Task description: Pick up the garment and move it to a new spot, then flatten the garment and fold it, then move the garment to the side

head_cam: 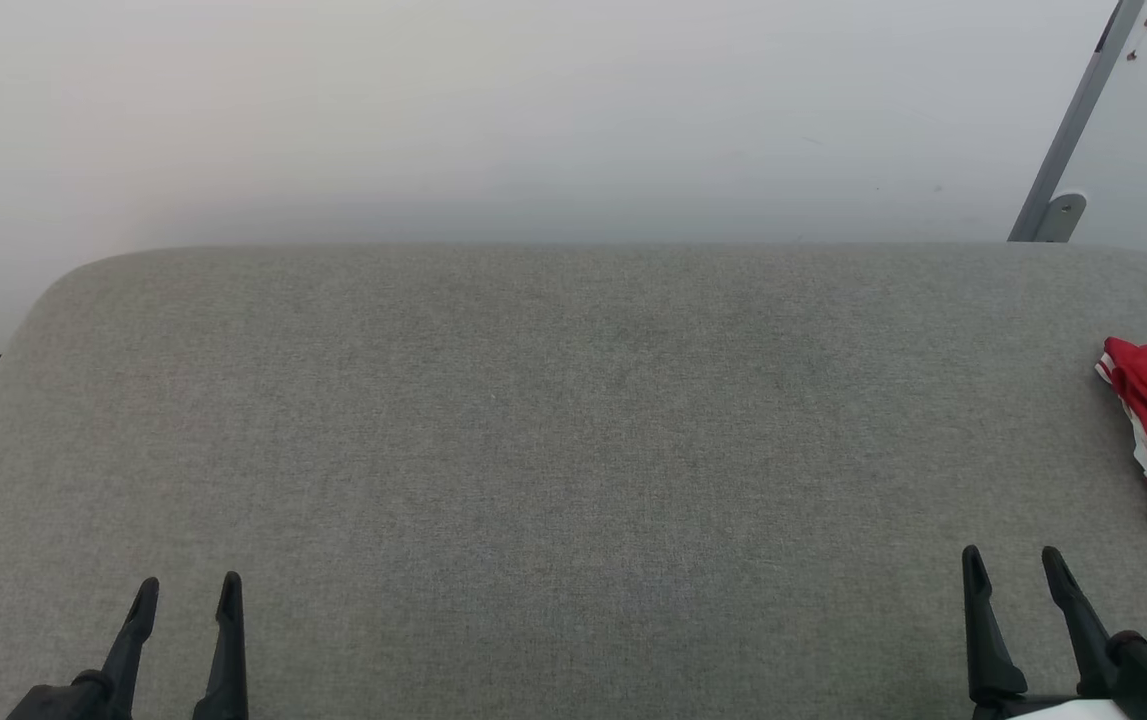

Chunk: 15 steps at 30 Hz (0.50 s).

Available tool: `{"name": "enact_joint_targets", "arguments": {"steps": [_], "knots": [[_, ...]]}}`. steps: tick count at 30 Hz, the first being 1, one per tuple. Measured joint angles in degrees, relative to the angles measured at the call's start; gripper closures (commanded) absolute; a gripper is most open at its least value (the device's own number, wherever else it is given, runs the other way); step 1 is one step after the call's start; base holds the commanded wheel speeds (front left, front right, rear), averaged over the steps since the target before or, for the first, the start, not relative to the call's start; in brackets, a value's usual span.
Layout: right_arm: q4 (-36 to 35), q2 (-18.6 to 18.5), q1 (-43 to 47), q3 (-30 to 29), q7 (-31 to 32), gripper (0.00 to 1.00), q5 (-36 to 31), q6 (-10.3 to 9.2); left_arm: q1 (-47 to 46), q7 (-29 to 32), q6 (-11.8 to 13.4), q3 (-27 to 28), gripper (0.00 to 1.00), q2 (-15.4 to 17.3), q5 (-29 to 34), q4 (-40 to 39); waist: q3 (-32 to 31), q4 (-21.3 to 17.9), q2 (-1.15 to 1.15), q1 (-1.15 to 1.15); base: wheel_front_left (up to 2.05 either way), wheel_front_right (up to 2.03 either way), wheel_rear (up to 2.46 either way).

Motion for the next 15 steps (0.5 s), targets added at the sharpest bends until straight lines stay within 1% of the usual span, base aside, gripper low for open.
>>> {"name": "enact_joint_targets", "arguments": {"steps": [8, 9, 15], "knots": [[-0.04, 0.18, 0.27, -0.14, 0.00, 0.00, -0.08, 0.00, -0.01, 0.00, 0.00, 1.23, 0.00, -0.75, 0.03, -0.89, -0.15, 0.10, 0.00, 0.00, 0.00, 0.00, 0.00], [0.34, 0.19, 0.29, -0.14, 0.01, 1.00, -0.05, 0.00, 0.03, 0.04, 0.01, 1.20, 1.00, -0.88, 0.02, -0.58, -0.16, 0.09, 0.00, 0.00, 0.00, 0.00, 0.00], [3.34, 0.58, 1.20, -0.05, 0.35, 1.00, 0.42, 0.00, 1.26, 0.46, 0.01, 0.53, 1.00, -2.75, -0.40, 2.57, -0.14, 0.08, 0.00, 0.00, 0.00, 0.00, 0.00]]}}
